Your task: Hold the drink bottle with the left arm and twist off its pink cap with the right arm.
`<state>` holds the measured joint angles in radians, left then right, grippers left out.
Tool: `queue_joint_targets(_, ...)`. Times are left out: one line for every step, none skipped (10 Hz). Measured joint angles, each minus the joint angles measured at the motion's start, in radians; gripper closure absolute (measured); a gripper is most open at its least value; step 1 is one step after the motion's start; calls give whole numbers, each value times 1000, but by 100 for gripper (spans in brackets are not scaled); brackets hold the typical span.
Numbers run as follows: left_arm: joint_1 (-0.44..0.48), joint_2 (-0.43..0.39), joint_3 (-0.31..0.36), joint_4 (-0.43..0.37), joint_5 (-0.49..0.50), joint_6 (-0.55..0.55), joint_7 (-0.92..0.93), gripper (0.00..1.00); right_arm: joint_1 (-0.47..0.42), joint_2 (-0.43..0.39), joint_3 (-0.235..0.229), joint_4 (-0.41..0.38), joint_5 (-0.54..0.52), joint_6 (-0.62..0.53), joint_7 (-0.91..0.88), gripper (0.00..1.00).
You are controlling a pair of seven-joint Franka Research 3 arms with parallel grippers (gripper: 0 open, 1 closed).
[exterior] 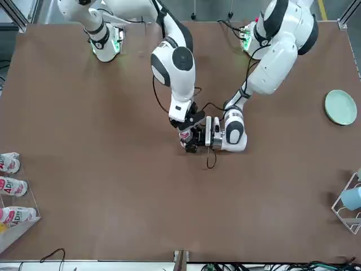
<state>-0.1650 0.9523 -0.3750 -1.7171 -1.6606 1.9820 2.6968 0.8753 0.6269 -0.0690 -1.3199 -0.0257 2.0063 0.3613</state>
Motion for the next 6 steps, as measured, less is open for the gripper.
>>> queue_joint_targets(0, 0, 0, 0, 0, 0, 0, 48, 0, 0, 0, 0, 0, -2, -11, 57)
queue_joint_targets(0, 0, 0, 0, 0, 0, 0, 48, 0, 0, 0, 1, 0, -4, -19, 57)
queue_joint_targets(0, 0, 0, 0, 0, 0, 0, 49, -2, 0, 1, 2, 0, -9, -22, 57)
queue_joint_targets(0, 0, 0, 1, 0, 0, 0, 53, -4, 0, 1, 6, 4, -17, -25, 57)
queue_joint_targets(1, 0, 1, 1, 0, 0, 0, 56, -8, 0, 1, 12, 11, -21, -39, 57)
queue_joint_targets(2, 0, 1, 0, 0, -2, 0, 56, -11, 0, 1, 19, 18, -26, -56, 57)
